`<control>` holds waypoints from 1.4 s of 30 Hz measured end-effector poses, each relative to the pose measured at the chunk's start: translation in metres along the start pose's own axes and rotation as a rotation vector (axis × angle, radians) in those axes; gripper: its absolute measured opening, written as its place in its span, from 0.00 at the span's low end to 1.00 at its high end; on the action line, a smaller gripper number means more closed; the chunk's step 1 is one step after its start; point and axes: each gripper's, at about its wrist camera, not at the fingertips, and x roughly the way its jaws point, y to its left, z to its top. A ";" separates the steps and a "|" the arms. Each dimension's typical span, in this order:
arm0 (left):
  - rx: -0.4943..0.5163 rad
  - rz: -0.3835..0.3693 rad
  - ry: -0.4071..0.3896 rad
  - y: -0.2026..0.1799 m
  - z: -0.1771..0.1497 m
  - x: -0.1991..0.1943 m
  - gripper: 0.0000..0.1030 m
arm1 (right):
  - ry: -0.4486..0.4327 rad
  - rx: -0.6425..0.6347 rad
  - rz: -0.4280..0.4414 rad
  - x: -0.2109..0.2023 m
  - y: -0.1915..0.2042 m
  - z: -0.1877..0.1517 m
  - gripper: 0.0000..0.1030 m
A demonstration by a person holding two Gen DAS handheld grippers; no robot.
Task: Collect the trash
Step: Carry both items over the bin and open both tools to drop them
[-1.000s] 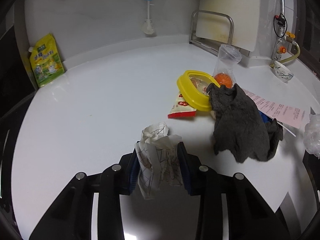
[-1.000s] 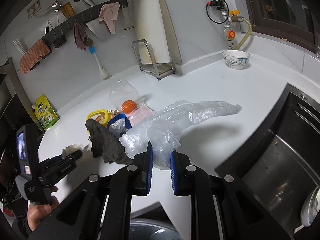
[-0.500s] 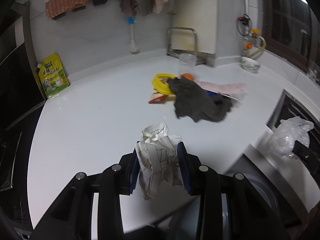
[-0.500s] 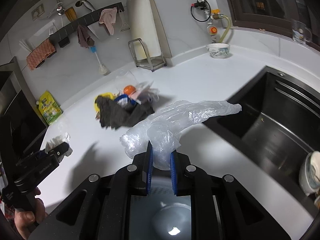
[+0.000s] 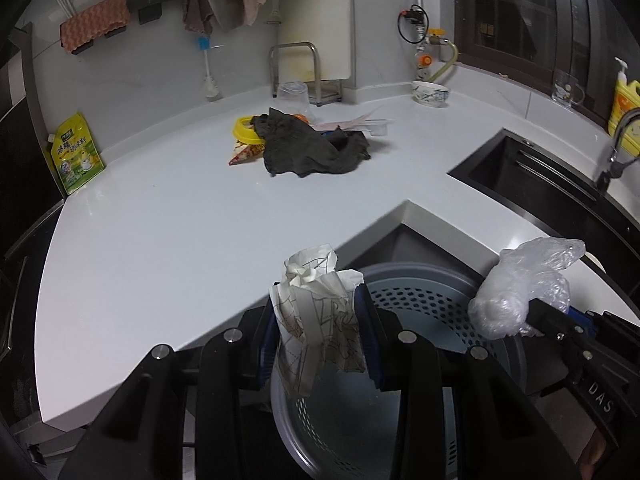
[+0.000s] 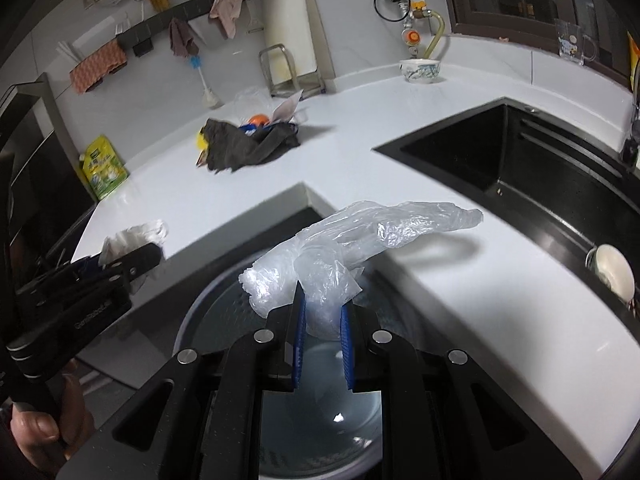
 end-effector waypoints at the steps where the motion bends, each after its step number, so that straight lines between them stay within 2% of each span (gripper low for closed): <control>1: -0.002 -0.007 0.010 -0.001 -0.003 0.001 0.35 | 0.011 -0.008 -0.002 0.000 0.000 -0.004 0.14; 8: -0.005 -0.040 0.092 -0.004 -0.027 0.013 0.35 | 0.076 -0.023 -0.007 0.005 0.000 -0.024 0.14; 11: -0.025 -0.075 0.127 -0.002 -0.034 0.017 0.40 | 0.099 -0.022 0.000 0.008 0.000 -0.030 0.15; 19: -0.021 -0.077 0.143 -0.005 -0.044 0.018 0.46 | 0.149 -0.013 -0.014 0.020 -0.001 -0.042 0.15; 21: -0.019 -0.070 0.137 -0.004 -0.044 0.016 0.49 | 0.152 -0.014 -0.012 0.020 -0.001 -0.043 0.17; 22: -0.020 -0.067 0.134 -0.004 -0.044 0.015 0.50 | 0.150 -0.016 -0.008 0.020 -0.001 -0.043 0.21; 25: -0.024 -0.052 0.124 -0.003 -0.043 0.012 0.63 | 0.126 -0.022 -0.018 0.016 0.000 -0.043 0.42; 35: -0.044 -0.028 0.124 0.004 -0.043 0.011 0.75 | 0.117 -0.004 -0.013 0.012 -0.006 -0.043 0.44; 42: -0.049 -0.020 0.137 0.006 -0.045 0.013 0.75 | 0.119 0.000 -0.006 0.013 -0.006 -0.044 0.45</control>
